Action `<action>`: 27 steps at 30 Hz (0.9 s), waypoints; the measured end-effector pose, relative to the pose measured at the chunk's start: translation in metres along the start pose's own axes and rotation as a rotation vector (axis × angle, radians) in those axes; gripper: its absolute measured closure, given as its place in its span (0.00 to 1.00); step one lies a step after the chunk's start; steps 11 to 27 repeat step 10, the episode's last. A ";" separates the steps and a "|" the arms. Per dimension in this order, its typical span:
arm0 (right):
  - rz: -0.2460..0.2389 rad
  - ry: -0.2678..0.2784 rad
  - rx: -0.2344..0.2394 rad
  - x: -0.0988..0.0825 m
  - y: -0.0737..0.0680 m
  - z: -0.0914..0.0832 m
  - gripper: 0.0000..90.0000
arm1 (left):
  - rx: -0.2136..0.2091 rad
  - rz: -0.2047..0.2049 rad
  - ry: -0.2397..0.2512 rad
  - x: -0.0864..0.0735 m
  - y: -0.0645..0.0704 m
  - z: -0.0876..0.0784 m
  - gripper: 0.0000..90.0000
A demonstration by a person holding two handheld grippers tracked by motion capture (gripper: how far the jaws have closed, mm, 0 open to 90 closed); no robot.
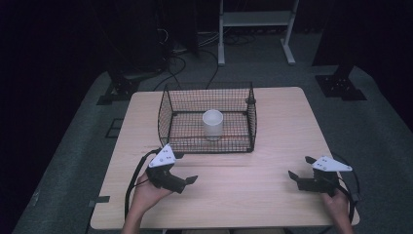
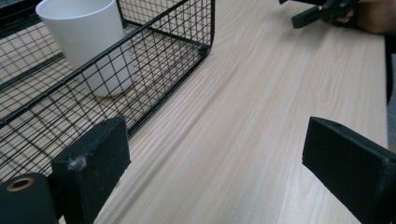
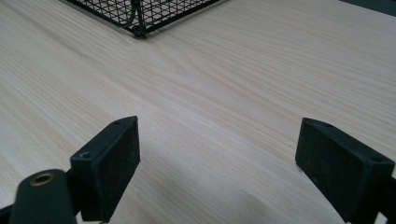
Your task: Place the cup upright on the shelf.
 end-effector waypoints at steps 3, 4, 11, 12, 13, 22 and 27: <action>0.000 0.000 0.000 0.000 0.000 0.000 0.15 | -0.003 -0.004 0.008 -0.002 0.003 0.000 0.08; 0.000 0.000 0.000 0.000 0.000 0.000 0.15 | 0.007 0.002 -0.005 -0.003 0.002 0.001 0.08; -0.003 0.000 -0.003 0.000 0.000 0.000 0.15 | 0.005 -0.006 -0.011 -0.014 0.010 -0.002 0.08; -0.003 0.000 -0.003 0.000 0.000 0.000 0.15 | 0.005 -0.006 -0.011 -0.014 0.010 -0.002 0.08; -0.003 0.000 -0.003 0.000 0.000 0.000 0.15 | 0.005 -0.006 -0.011 -0.014 0.010 -0.002 0.08; -0.003 0.000 -0.003 0.000 0.000 0.000 0.15 | 0.005 -0.006 -0.011 -0.014 0.010 -0.002 0.08; -0.003 0.000 -0.003 0.000 0.000 0.000 0.15 | 0.005 -0.006 -0.011 -0.014 0.010 -0.002 0.08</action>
Point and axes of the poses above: each handheld gripper's, and its own axes: z roughly forward along the jaws, x roughly out of its top, y roughly to its right, the point moved 9 cm from there along z, roughly forward along the jaws, and after that the axes turned 6 degrees about -y, right-handed, at the moved point
